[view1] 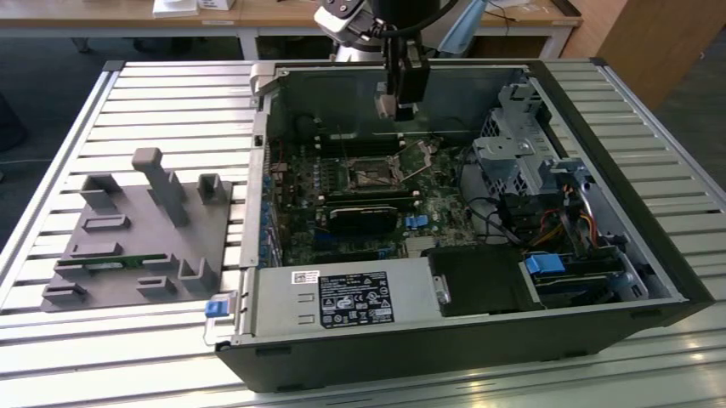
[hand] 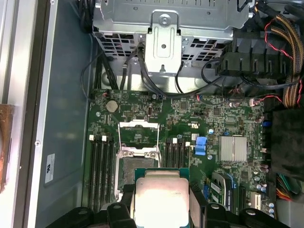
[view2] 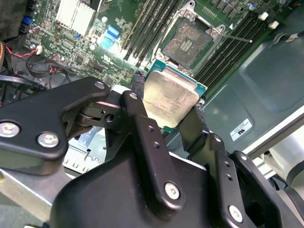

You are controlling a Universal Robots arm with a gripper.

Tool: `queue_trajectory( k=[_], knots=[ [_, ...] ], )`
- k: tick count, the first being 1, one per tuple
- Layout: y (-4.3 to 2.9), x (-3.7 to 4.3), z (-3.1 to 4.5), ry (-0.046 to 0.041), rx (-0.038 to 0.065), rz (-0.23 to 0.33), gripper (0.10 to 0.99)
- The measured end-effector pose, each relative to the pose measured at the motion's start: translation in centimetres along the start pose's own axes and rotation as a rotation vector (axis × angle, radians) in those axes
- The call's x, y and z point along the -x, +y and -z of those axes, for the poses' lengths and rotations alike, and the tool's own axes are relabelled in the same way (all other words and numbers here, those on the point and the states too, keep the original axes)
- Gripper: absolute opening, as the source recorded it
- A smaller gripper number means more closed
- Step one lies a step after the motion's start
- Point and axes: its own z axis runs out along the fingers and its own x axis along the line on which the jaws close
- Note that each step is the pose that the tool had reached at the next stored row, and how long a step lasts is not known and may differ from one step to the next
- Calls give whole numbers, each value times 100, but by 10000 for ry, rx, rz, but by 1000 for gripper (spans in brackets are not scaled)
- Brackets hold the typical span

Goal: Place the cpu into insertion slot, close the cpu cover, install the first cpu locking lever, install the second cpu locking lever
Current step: 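Place the cpu into insertion slot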

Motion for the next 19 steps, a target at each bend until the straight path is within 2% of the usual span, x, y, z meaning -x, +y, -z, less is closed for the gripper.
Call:
queue_trajectory(
  k=[19],
  knots=[
    [-9, -1, -103, -2, -5, 0, 541]
  ],
)
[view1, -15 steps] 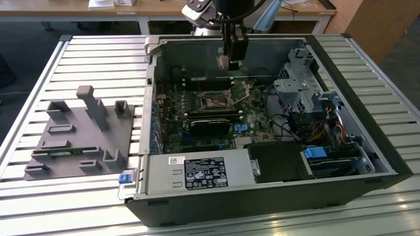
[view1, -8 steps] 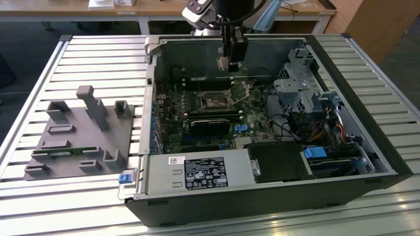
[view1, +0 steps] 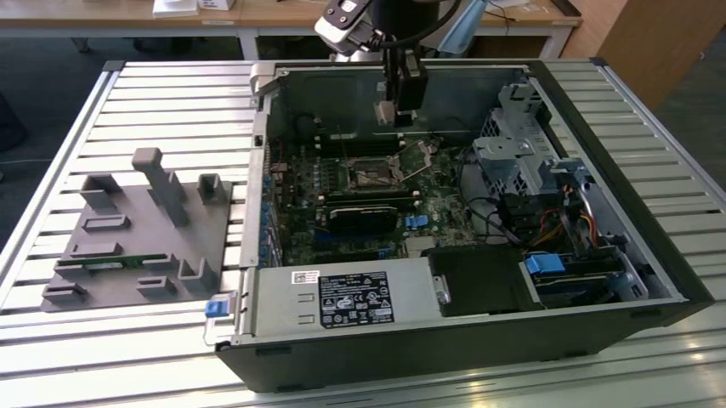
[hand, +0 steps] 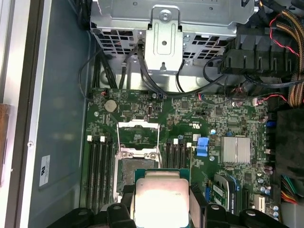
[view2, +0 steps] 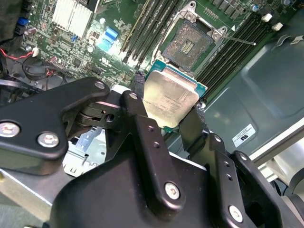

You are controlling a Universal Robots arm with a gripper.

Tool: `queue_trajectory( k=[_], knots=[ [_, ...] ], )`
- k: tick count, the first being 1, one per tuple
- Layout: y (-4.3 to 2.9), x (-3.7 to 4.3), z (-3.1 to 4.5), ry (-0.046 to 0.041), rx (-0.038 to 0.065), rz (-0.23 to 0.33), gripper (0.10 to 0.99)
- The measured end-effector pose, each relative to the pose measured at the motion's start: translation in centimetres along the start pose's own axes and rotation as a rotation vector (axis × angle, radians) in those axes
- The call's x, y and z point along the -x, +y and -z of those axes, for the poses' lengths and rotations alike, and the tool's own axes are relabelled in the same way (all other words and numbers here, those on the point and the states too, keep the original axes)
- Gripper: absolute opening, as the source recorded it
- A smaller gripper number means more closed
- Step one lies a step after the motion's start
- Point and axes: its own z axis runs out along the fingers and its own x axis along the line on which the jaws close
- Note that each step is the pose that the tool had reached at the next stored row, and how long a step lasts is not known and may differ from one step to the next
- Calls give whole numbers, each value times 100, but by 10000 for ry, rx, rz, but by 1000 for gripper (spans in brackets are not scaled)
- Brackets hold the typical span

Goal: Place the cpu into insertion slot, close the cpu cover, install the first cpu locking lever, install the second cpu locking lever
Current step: 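Place the cpu into insertion slot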

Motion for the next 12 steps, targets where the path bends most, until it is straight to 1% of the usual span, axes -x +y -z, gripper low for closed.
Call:
queue_trajectory(
  k=[12],
  knots=[
    [-3, 0, -35, 0, 1, 0, 541]
  ],
)
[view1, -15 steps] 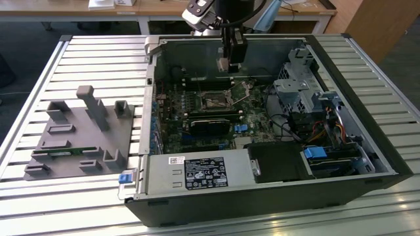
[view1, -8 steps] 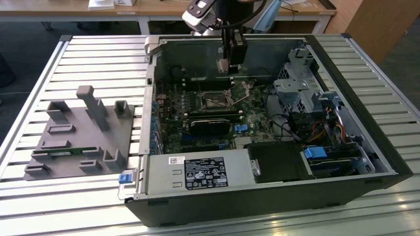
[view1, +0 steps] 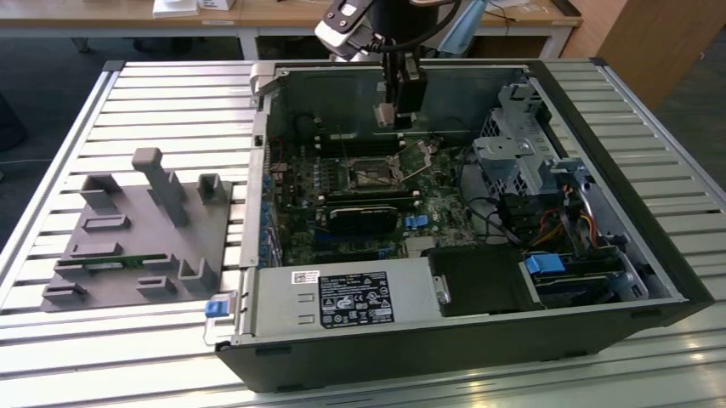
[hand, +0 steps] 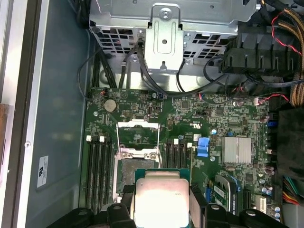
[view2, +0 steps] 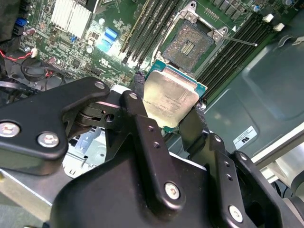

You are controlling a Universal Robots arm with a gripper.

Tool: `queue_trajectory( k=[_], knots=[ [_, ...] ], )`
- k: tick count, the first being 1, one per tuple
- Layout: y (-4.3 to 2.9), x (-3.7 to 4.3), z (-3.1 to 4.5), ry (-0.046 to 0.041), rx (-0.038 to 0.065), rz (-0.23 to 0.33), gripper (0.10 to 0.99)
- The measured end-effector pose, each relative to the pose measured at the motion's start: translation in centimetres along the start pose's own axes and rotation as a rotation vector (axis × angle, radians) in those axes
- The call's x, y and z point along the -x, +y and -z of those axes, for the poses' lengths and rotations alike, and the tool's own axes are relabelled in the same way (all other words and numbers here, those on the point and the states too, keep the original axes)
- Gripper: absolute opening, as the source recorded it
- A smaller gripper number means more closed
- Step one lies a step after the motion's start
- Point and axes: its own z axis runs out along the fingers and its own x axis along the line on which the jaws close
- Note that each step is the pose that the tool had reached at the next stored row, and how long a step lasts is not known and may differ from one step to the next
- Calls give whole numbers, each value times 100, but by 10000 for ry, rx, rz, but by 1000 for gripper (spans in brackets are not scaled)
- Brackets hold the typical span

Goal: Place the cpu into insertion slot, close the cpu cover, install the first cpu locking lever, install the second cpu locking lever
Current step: 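Place the cpu into insertion slot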

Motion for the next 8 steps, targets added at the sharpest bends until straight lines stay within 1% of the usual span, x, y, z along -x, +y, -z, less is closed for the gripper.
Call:
queue_trajectory(
  k=[8],
  knots=[
    [-2, 0, -19, 0, -1, 0, 541]
  ],
)
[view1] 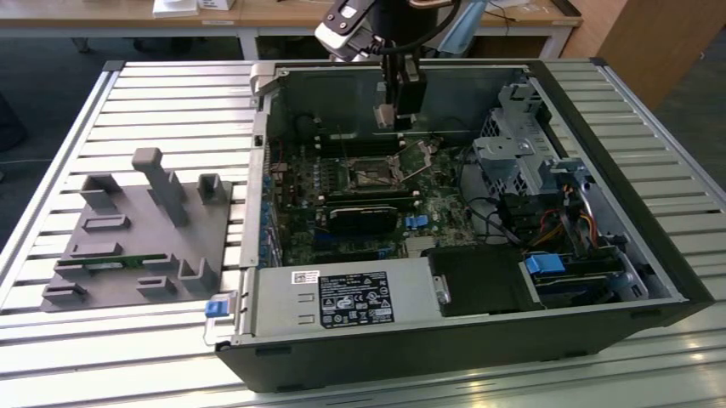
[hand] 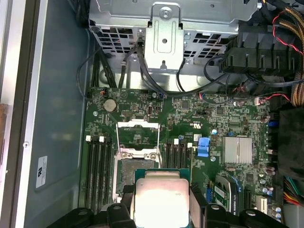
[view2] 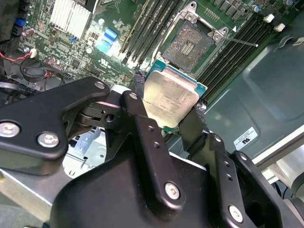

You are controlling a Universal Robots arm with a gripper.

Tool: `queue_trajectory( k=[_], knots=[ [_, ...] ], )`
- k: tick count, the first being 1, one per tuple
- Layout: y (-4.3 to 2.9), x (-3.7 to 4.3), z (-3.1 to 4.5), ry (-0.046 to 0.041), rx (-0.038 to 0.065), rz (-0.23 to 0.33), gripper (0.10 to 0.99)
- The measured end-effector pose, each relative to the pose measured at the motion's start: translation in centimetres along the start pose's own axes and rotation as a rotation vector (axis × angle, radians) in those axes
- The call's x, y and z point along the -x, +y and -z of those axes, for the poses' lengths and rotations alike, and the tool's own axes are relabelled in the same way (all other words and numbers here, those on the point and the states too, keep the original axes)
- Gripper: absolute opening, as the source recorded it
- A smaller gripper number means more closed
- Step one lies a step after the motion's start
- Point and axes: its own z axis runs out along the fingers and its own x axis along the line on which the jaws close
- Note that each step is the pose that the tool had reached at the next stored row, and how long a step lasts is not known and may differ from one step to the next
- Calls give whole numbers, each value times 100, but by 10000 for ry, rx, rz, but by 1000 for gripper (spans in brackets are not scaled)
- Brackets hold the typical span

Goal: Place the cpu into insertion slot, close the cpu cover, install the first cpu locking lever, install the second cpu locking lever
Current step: 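Place the cpu into insertion slot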

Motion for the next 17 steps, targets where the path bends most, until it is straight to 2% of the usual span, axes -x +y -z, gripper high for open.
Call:
queue_trajectory(
  k=[17],
  knots=[
    [-5, -1, -52, 1, 0, 0, 541]
  ],
)
